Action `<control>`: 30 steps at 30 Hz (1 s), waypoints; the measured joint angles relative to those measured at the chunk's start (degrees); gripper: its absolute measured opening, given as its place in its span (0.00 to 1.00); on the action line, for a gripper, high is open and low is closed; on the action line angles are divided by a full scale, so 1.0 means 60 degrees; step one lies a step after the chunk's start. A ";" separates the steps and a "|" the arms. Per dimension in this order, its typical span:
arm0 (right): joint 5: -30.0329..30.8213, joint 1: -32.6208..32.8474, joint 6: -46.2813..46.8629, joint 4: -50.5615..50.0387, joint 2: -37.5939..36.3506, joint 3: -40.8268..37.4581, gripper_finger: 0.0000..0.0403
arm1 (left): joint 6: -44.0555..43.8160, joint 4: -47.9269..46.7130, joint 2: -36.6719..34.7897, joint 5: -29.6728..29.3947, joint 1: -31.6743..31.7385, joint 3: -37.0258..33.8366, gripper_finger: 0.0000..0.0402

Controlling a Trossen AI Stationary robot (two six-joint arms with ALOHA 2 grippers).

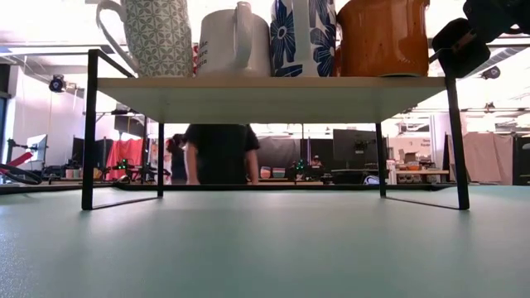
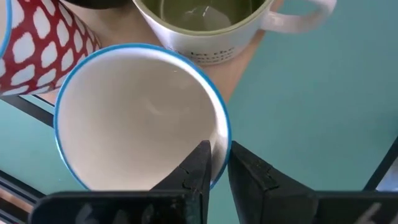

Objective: Place coffee mugs
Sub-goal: Put the white green patterned mug on the shelf

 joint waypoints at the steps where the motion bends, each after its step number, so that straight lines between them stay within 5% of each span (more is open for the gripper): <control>1: 0.0000 -0.0001 0.0000 0.0000 -0.0002 0.0000 0.17 | 0.0025 0.0005 0.0000 -0.0002 0.0000 -0.0003 0.08; 30: 0.0000 -0.0001 0.0000 0.0004 0.0000 0.0000 0.17 | 0.0126 0.0257 0.0004 -0.0952 -0.0004 -0.0004 0.18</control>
